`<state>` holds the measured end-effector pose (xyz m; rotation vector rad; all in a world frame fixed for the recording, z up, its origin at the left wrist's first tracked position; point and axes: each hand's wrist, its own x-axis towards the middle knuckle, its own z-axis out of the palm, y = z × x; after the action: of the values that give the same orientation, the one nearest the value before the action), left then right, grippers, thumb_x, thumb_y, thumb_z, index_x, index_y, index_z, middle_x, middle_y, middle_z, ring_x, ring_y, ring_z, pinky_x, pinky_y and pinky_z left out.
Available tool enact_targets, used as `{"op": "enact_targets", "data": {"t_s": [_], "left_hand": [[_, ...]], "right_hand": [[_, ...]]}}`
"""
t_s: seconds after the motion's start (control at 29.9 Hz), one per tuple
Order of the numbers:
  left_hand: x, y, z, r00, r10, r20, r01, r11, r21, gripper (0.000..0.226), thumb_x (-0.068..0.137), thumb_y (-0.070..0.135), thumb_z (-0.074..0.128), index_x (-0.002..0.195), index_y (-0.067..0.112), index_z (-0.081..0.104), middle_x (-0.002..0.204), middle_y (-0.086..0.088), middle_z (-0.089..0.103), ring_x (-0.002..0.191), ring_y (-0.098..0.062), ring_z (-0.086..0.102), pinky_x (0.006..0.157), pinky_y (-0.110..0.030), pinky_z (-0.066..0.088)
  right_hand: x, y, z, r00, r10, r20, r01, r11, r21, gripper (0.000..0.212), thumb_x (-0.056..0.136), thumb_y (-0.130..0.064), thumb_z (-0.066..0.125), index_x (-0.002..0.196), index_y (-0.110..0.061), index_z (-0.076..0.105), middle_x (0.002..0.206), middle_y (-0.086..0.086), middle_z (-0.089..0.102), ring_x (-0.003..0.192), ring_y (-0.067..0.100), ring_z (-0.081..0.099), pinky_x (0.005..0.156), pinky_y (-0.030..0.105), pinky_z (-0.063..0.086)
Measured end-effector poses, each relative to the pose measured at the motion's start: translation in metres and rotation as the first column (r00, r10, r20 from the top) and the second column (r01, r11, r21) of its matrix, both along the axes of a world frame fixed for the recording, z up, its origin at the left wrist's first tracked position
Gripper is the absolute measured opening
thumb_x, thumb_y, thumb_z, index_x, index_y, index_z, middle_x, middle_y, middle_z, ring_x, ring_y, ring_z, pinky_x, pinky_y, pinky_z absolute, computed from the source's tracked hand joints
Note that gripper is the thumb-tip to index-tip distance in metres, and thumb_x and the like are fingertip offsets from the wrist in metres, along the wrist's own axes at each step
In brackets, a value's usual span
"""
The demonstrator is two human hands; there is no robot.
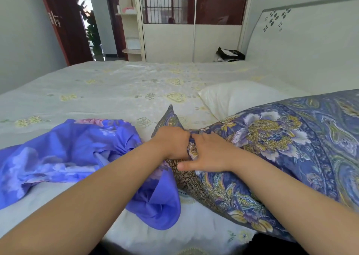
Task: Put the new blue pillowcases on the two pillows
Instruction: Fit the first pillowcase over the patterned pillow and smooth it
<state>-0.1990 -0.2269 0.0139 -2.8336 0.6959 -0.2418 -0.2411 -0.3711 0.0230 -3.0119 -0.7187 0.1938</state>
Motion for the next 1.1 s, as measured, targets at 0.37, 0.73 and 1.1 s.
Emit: {"op": "enact_targets", "data": {"t_s": [0.37,0.73,1.1], "left_hand": [[-0.030,0.002,-0.008,0.988,-0.058,0.142,0.045,0.995,0.089,0.062,0.073,0.074,0.051,0.085,0.014,0.064,0.080,-0.001,0.065,0.077,-0.023,0.064,0.062,-0.028,0.040],[-0.037,0.006,-0.011,0.981,0.172,-0.095,-0.174,0.985,-0.010,0.104,0.057,0.083,0.058,0.138,0.021,0.033,0.110,-0.001,0.062,0.102,-0.024,0.060,0.070,-0.032,0.041],[-0.010,0.169,-0.030,0.721,0.678,-0.143,-0.524,0.399,-0.752,0.050,0.086,0.041,0.060,0.127,0.013,0.052,0.129,-0.018,0.051,0.122,-0.035,0.044,0.101,-0.039,0.032]], "right_hand": [[0.018,0.011,-0.003,0.992,0.025,0.125,0.034,0.893,-0.448,0.142,0.049,-0.088,0.058,0.150,-0.013,-0.008,0.156,0.015,-0.018,0.142,0.036,-0.022,0.106,0.065,-0.016],[0.014,0.013,0.004,0.991,0.129,0.044,-0.100,0.909,-0.404,0.113,0.049,-0.086,0.061,0.127,-0.007,0.039,0.090,0.001,0.061,0.081,0.025,0.061,0.076,0.036,0.051],[0.014,0.004,0.037,0.888,-0.008,0.460,0.071,0.990,-0.119,0.060,0.083,-0.031,0.059,0.135,-0.014,0.034,0.064,-0.004,0.045,0.057,0.025,0.051,0.049,0.031,0.047]]}}
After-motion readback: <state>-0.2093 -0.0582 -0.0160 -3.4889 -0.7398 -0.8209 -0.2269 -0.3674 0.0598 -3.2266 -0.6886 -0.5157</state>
